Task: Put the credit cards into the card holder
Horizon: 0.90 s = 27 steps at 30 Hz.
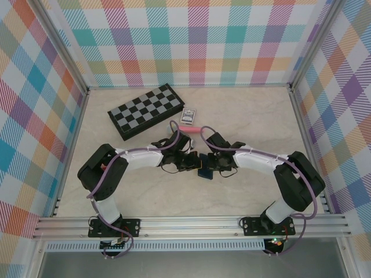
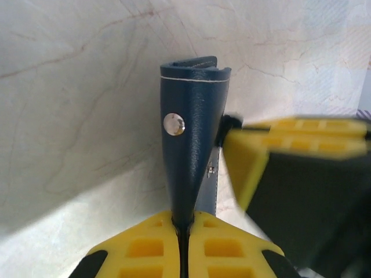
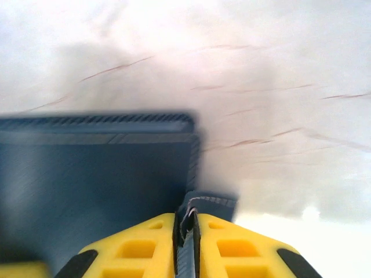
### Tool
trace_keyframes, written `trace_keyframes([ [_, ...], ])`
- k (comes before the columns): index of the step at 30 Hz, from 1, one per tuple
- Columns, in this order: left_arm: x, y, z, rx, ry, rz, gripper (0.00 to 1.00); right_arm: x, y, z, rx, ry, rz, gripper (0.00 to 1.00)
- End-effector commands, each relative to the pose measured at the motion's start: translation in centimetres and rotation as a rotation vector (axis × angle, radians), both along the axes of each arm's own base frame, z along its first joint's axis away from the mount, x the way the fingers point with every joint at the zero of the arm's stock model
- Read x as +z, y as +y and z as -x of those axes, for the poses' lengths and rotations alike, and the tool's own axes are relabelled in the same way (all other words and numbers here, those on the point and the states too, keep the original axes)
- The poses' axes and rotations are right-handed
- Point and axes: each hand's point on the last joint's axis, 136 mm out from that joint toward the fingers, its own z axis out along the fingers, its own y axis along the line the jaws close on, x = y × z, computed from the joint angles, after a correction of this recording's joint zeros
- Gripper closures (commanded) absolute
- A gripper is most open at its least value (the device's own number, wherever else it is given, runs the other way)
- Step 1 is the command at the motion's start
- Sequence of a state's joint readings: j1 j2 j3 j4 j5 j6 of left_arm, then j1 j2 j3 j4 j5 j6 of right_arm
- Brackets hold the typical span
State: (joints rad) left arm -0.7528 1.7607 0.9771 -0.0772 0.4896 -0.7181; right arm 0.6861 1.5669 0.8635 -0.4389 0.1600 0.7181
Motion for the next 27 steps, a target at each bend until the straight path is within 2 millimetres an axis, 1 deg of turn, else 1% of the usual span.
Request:
trace_keyframes([
  [1,0.4,0.6,1.9,-0.026,0.022,-0.012,1.00,-0.8,-4.9,1.0,-0.061,0.022,0.176,0.85],
  [4,0.3,0.6,1.8,-0.017,0.024,-0.009,1.00,-0.9,-4.5,1.2,-0.042,0.032,0.136,0.82],
  [8,0.3,0.8,1.7,-0.009,0.019,-0.021,1.00,-0.2,-3.6,1.3,-0.025,0.038,0.084,0.79],
  [10,0.3,0.9,1.5,-0.003,0.015,-0.028,1.00,0.0,-2.8,1.4,-0.010,0.050,0.048,0.74],
  [11,0.2,0.9,1.5,-0.002,0.016,-0.031,1.00,0.0,-2.3,1.5,0.005,0.060,0.024,0.73],
  [13,0.1,0.9,1.5,0.004,0.021,-0.035,1.00,-0.4,-1.9,1.8,0.010,0.085,0.010,0.72],
  [17,-0.4,1.4,1.2,0.043,0.022,-0.061,0.97,-1.7,-2.4,2.5,0.013,0.129,0.036,0.74],
  [21,-1.0,2.0,1.3,0.067,0.030,-0.088,0.94,-2.2,-3.0,3.4,0.046,0.152,0.072,0.75],
  [25,-1.8,2.9,1.6,0.072,0.043,-0.138,0.88,-2.7,-4.1,3.9,0.102,0.165,0.147,0.72],
  [27,-1.9,3.1,1.7,0.075,0.045,-0.150,0.82,-3.1,-4.3,3.9,0.108,0.185,0.177,0.72],
])
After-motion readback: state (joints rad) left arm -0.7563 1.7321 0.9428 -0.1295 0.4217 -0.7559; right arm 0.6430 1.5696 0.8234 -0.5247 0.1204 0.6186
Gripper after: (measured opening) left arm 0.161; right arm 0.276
